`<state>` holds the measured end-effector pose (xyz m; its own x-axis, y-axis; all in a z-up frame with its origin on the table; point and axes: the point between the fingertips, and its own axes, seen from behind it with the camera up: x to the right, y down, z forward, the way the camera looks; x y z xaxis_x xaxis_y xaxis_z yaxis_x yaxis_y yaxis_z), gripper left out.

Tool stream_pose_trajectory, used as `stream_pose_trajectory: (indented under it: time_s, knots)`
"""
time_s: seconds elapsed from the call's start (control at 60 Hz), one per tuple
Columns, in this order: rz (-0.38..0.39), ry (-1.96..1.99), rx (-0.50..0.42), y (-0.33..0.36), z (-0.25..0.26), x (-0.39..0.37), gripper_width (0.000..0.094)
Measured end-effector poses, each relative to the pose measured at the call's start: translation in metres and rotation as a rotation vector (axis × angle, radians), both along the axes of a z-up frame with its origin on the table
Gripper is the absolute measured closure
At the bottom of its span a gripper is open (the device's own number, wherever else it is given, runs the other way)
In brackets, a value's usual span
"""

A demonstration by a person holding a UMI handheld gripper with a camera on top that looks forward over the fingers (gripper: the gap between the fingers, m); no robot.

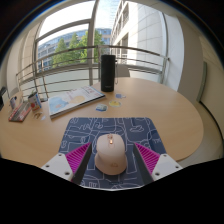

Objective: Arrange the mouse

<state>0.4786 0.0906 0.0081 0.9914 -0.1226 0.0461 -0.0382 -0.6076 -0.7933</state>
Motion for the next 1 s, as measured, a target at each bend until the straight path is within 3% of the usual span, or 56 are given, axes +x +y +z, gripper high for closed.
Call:
stream_pose_trajectory:
  time_s: [0.233,0.533,0.767,1.0]
  knots:
    - [-0.021,-0.055,0.043,-0.061,0.070,-0.009,0.0088]
    - [-0.050,-0.112,0.099,-0.196,0.158,-0.047,0.0088]
    - [-0.054,-0.120,0.095,-0.282,0.178,-0.070,0.0089]
    - [-0.072,-0.105,0.087,-0.313,0.179,-0.080,0.0090]
